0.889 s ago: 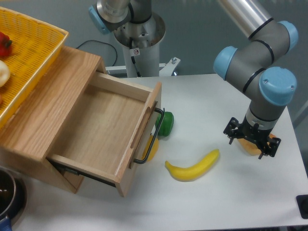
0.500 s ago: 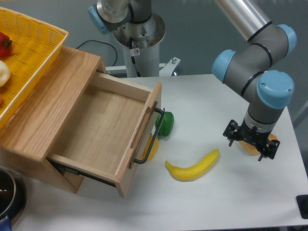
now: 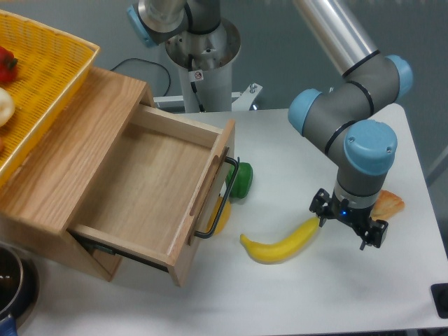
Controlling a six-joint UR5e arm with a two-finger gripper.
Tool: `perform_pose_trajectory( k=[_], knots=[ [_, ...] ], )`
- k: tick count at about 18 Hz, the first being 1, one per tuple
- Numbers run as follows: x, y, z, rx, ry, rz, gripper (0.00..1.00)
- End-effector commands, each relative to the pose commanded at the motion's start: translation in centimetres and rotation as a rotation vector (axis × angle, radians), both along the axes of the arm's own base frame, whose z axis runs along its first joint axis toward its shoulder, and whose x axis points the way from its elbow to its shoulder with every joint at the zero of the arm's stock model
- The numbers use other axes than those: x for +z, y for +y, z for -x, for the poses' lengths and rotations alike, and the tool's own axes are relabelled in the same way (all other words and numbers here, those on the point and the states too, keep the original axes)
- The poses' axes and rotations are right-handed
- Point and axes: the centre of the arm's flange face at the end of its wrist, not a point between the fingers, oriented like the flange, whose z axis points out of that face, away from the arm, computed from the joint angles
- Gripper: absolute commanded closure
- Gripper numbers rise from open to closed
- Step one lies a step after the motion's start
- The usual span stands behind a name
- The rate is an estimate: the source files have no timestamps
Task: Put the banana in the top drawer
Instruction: 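Move the open gripper over the yellow banana and lower it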
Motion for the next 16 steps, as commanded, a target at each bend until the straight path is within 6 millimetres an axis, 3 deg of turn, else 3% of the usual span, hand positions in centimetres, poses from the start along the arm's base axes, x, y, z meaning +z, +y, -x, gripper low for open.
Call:
perform_pose_trajectory(
  k=[5, 9, 16],
  knots=[
    [-1.3, 0.3, 0.6, -0.049, -0.002, 0.012, 0.00],
    [-4.1, 0.7, -2.6, -0.091, -0.063, 0.046, 0.00],
    [-6.4, -0.1, -4.8, -0.148, -0.106, 0.073, 0.01]
  ],
)
